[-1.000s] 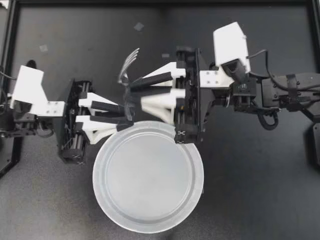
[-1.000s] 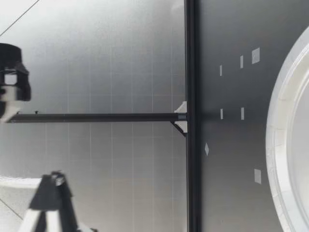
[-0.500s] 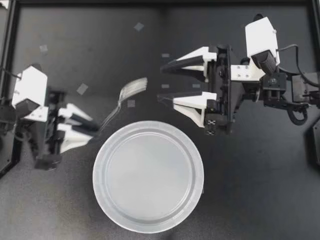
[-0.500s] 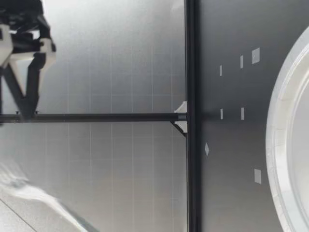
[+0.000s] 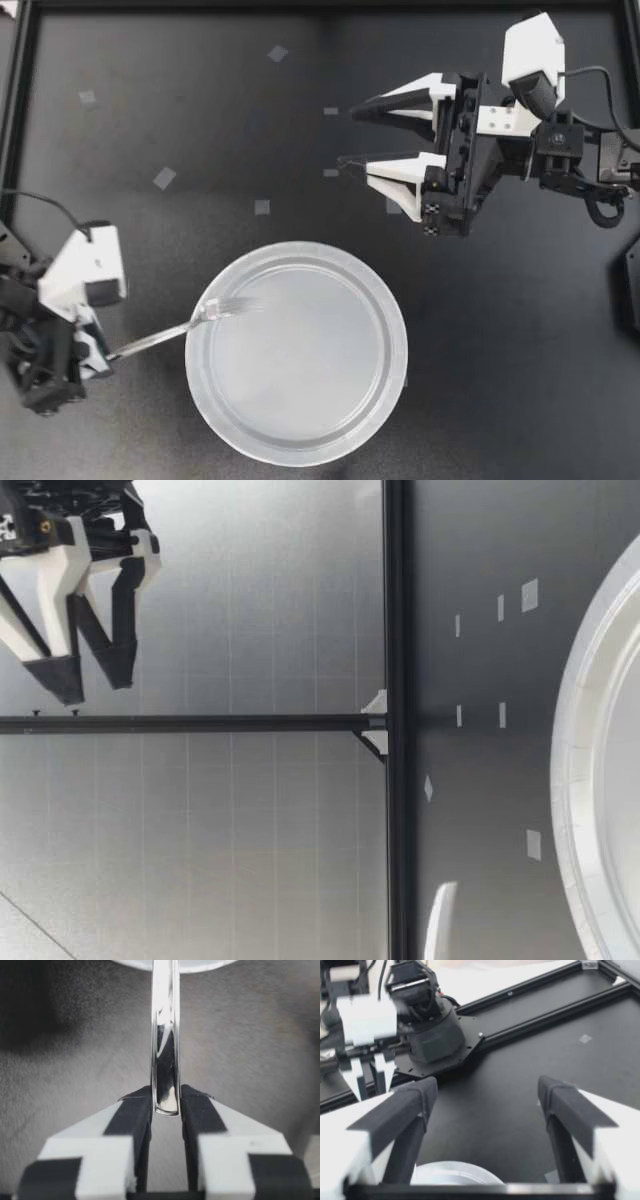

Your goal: Pick up the fork and place it on the plate.

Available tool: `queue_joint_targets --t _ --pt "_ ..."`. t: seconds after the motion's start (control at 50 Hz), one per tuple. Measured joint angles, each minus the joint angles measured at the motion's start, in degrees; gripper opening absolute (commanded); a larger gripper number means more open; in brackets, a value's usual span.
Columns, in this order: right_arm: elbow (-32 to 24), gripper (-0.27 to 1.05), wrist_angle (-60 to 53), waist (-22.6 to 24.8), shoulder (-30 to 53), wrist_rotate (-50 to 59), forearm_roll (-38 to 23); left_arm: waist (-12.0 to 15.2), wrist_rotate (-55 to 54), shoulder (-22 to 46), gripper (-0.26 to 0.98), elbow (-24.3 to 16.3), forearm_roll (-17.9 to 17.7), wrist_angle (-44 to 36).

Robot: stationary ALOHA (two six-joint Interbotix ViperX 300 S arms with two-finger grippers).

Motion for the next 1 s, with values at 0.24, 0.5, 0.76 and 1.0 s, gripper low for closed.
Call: queue_joint_targets --t 0.24,0.5,0.76,1.0 --pt "1.23 0.79 -0.26 -0.09 0.09 2.29 0.0 -0.09 3.25 10.2 -0.04 -0.62 -0.35 -4.39" --pt "3.69 0.79 -2.99 -0.09 -0.53 3.08 0.0 -0.97 3.87 17.84 -0.04 -2.11 -0.7 -4.83" --pt "4.22 0.79 -5.19 -0.09 0.0 4.13 0.0 -0.97 3.69 20.3 -0.04 -2.37 -0.7 -5.89" --pt "4.31 0.79 -5.8 -0.09 0.26 4.83 0.0 -1.05 4.22 23.55 -0.03 -3.43 -0.7 -6.06"
